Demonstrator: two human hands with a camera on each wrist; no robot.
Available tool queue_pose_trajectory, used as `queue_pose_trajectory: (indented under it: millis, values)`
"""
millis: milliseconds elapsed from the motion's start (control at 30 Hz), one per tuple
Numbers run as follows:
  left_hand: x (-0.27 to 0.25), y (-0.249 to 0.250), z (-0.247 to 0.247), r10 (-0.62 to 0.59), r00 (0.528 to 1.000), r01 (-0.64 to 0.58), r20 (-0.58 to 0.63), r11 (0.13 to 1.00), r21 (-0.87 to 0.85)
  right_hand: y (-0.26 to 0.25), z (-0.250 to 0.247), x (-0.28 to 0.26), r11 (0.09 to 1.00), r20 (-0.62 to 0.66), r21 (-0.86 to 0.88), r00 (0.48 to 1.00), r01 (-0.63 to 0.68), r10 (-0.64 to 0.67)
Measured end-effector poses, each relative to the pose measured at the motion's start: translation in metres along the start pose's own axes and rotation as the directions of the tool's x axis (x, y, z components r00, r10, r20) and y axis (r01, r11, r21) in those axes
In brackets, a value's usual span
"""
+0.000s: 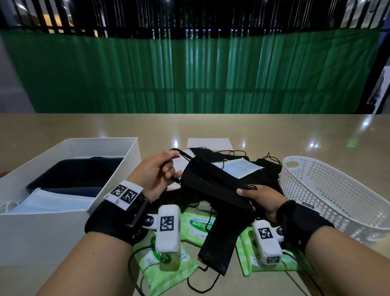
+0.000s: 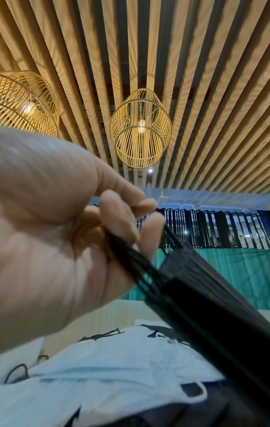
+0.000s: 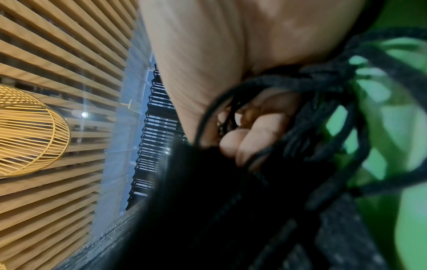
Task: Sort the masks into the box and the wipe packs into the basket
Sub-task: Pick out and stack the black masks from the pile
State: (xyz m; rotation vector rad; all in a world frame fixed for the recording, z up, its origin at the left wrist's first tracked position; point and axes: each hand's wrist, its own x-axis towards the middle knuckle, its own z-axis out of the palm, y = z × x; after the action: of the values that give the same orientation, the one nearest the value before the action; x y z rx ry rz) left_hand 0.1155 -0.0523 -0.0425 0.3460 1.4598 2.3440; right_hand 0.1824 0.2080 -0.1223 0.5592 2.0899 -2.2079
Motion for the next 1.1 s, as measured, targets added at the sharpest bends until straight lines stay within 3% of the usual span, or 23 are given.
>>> queue_pose_trajectory:
  millis: [133, 433, 667, 833, 1100]
  values:
    - [-0.004, -0.001, 0.01, 0.003, 0.997, -0.012, 0.079, 0.993, 0.118, -0.002, 0.001, -0.002, 0.999, -0.034, -0.034, 0.999, 0.023, -0.024]
    - [0.001, 0.027, 0.003, 0.105, 0.984, -0.091, -0.142, 0.99, 0.105, -0.002, 0.0, -0.004, 0.999, -0.052, -0.014, 0.998, 0.042, -0.043]
    - [0.006, 0.057, -0.007, 0.036, 0.966, -0.012, -0.254, 0.996, 0.093, -0.015, 0.005, -0.014, 0.999, 0.043, -0.046, 0.999, -0.007, 0.009]
    - [0.002, 0.066, -0.004, 0.019, 0.975, 0.036, -0.223, 0.97, 0.238, -0.043, 0.003, -0.02, 0.972, 0.057, 0.204, 0.99, 0.116, -0.13]
    - [-0.004, 0.088, -0.02, 0.001, 0.976, 0.068, -0.216, 0.948, 0.312, -0.103, 0.007, -0.034, 0.849, 0.131, 0.47, 0.932, 0.242, -0.338]
